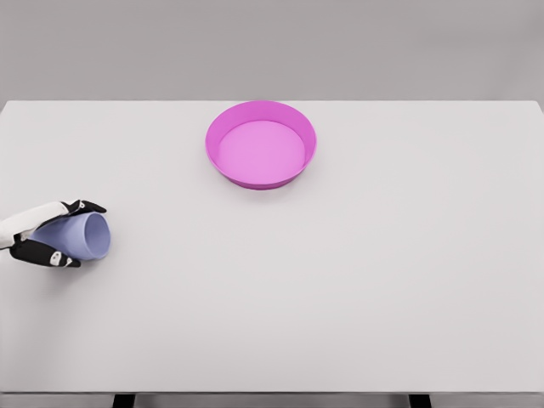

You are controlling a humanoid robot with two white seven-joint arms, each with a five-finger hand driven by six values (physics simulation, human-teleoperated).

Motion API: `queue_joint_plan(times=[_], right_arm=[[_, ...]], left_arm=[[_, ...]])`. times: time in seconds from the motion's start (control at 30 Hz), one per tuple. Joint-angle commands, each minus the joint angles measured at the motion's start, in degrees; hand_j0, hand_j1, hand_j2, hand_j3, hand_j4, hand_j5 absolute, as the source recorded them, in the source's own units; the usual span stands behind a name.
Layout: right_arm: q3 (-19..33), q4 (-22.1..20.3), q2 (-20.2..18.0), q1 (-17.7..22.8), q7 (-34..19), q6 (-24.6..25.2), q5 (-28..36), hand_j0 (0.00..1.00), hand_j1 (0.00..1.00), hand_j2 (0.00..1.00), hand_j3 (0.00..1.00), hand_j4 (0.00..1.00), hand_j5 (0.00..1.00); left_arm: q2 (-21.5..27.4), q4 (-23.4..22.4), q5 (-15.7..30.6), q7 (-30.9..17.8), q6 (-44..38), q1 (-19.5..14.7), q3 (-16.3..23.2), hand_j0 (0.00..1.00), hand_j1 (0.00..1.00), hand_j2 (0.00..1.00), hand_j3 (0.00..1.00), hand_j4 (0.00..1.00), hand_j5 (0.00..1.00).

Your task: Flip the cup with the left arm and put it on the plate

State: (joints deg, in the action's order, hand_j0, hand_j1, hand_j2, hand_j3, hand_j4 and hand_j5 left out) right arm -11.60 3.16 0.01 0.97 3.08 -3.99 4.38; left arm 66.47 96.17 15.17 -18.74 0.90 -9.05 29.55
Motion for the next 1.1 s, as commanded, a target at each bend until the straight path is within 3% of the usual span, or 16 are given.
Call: queue_joint_plan(times=[0.0, 0.13, 0.27, 0.43, 0.63, 0.9, 1.0, 1.07], right_arm=[[0.00, 0.01, -0.01, 0.00, -0.01, -0.05, 0.01, 1.00, 1.00, 1.00, 1.00, 1.00, 1.00], [0.00, 0.01, -0.01, 0.00, -0.01, 0.03, 0.01, 1.00, 1.00, 1.00, 1.00, 1.00, 1.00], [0.00, 0.01, -0.01, 0.00, -0.01, -0.05, 0.01, 1.00, 1.00, 1.00, 1.00, 1.00, 1.00], [0.00, 0.01, -0.01, 0.00, -0.01, 0.03, 0.01, 1.00, 1.00, 1.00, 1.00, 1.00, 1.00], [0.00, 0.01, -0.01, 0.00, -0.01, -0.05, 0.01, 1.00, 1.00, 1.00, 1.00, 1.00, 1.00], [0.00, 0.01, -0.01, 0.00, -0.01, 0.03, 0.01, 1.00, 1.00, 1.00, 1.00, 1.00, 1.00], [0.00, 0.01, -0.01, 0.00, -0.01, 0.03, 0.01, 1.00, 1.00, 1.00, 1.00, 1.00, 1.00], [0.00, 0.01, -0.01, 0.00, -0.01, 0.03, 0.01, 1.00, 1.00, 1.00, 1.00, 1.00, 1.00]], left_arm=[[-0.03, 0.33, 2.06, -0.07, 0.41, 0.00, -0.37, 0.62, 0.62, 0.62, 0.62, 0.62, 0.62], [-0.12, 0.42, 8.82, -0.07, 2.52, -0.44, -0.54, 0.56, 0.56, 0.56, 0.56, 0.56, 0.56], [-5.04, 0.42, 15.07, 0.02, 6.13, -2.99, -0.63, 0.53, 0.53, 0.53, 0.53, 0.53, 0.53], [-14.53, -0.63, 20.25, 0.19, 7.97, -8.70, -0.28, 0.53, 0.53, 0.53, 0.53, 0.53, 0.53], [-25.43, -4.68, 22.54, 1.16, 8.32, -12.65, 0.07, 0.53, 0.53, 0.53, 0.53, 0.53, 0.53], [-44.94, -18.74, 21.66, 1.25, 13.33, -17.67, 0.34, 0.48, 0.48, 0.48, 0.48, 0.48, 0.48], [-50.48, -23.04, 21.84, 1.16, 17.20, -19.60, 0.51, 0.45, 0.45, 0.45, 0.45, 0.45, 0.45], [-54.61, -28.75, 21.92, 1.16, 23.00, -20.83, 0.95, 0.43, 0.43, 0.43, 0.43, 0.43, 0.43]])
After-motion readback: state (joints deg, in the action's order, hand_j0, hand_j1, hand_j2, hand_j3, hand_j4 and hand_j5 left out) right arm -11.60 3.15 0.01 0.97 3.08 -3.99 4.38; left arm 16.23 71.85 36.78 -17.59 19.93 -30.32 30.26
